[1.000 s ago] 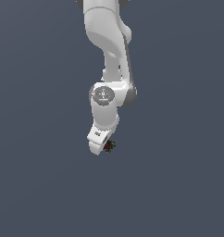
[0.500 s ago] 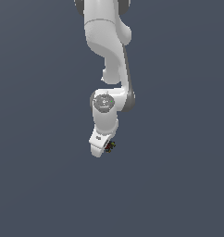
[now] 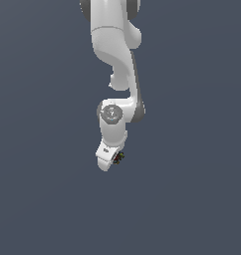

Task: Pick up the object and move it to a goal position.

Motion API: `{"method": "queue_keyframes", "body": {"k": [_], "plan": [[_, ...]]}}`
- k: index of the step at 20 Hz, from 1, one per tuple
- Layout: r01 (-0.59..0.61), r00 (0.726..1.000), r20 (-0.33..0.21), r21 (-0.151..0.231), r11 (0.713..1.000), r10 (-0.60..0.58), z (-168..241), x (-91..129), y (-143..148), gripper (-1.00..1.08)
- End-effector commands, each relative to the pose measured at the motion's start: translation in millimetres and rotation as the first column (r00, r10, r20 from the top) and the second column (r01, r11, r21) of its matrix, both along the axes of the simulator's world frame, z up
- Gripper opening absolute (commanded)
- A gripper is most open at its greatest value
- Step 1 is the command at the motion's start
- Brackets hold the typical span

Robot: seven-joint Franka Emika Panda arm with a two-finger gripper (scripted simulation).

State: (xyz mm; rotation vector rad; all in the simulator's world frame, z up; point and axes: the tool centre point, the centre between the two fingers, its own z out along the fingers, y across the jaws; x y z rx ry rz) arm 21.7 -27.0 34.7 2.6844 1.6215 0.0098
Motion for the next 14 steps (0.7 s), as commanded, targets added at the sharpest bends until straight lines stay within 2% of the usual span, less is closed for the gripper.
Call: {"method": "queue_keyframes", "body": {"k": [1, 14], "plan": [[-0.001, 1.000, -0.008, 0.001, 1.000, 0.001, -5, -3, 1, -1.00], [0.000, 1.000, 0.000, 0.000, 1.000, 0.000, 13, -2, 5, -1.00]]}}
